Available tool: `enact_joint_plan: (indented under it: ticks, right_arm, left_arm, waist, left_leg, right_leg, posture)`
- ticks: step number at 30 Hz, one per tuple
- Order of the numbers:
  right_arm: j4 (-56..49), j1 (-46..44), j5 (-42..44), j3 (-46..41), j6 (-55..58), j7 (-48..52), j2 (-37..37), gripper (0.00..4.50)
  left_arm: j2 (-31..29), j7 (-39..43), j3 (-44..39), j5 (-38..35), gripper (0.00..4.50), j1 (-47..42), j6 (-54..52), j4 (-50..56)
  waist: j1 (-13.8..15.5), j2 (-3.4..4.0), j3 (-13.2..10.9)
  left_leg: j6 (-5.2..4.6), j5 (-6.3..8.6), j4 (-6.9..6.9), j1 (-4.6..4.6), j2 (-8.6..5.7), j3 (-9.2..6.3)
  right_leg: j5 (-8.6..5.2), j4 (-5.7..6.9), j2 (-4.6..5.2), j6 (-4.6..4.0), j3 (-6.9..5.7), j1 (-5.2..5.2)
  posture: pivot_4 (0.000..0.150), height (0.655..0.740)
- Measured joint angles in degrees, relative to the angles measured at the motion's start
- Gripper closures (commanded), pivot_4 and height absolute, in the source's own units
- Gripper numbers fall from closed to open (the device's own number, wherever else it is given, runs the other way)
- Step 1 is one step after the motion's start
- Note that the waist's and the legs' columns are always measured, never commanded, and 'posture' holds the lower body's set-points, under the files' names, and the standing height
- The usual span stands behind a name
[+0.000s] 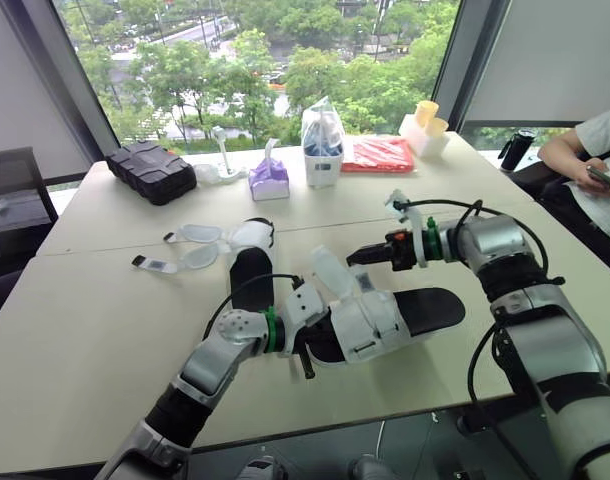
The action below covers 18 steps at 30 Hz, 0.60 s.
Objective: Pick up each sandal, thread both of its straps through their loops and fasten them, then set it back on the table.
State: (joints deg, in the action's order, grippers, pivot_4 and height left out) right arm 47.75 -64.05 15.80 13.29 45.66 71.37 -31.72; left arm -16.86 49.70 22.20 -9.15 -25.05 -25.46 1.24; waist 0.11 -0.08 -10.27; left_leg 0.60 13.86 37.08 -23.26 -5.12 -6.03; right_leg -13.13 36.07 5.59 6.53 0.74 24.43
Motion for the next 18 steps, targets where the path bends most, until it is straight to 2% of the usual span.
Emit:
enact_joint_plan:
  ticks: [5, 11, 15, 18]
  right_arm:
    - [-0.3, 2.1, -4.3, 2.1, -3.7, 1.0, 0.5, 4.47]
    - [-13.1, 10.3, -6.0, 3.2, -4.8, 3.5, -3.3, 4.47]
    - [-17.4, 12.9, -6.7, 2.6, -4.7, 2.0, -3.6, 4.47]
    - [-20.0, 14.6, -7.5, 2.1, -4.9, 1.0, -3.8, 3.67]
  left_arm:
    - [0.1, -0.1, 0.0, 0.2, 4.5, 0.1, 0.0, 0.1]
    - [0.2, -0.1, 0.6, 0.2, 4.5, 0.6, 0.0, 0.7]
    - [0.2, -0.1, 0.7, 0.2, 4.5, 0.7, 0.0, 0.7]
    - [0.2, 0.0, 0.8, 0.2, 4.5, 0.7, 0.0, 0.7]
  waist:
    - [-0.1, 0.01, 0.0]
    - [0.2, 0.04, 0.0]
    - [0.3, 0.02, 0.1]
    - [0.3, 0.01, 0.2]
  left_leg:
    - [0.0, 0.0, 0.02, 0.02, -0.01, -0.01]
    - [0.01, 0.0, -0.02, 0.02, -0.01, -0.04]
    - [0.01, 0.0, -0.02, 0.1, -0.01, -0.04]
    - [0.0, 0.0, -0.02, 0.11, -0.01, -0.04]
  right_leg:
    - [0.0, 0.01, 0.0, 0.0, 0.0, -0.03]
    - [0.0, -0.01, 0.0, 0.01, -0.01, -0.03]
    - [-0.01, -0.01, 0.0, 0.0, -0.01, -0.12]
    - [-0.01, -0.01, 0.0, 0.0, -0.01, -0.14]
  posture:
    - [0.15, 0.74]
    - [0.15, 0.74]
    - [0.15, 0.74]
    - [0.15, 0.74]
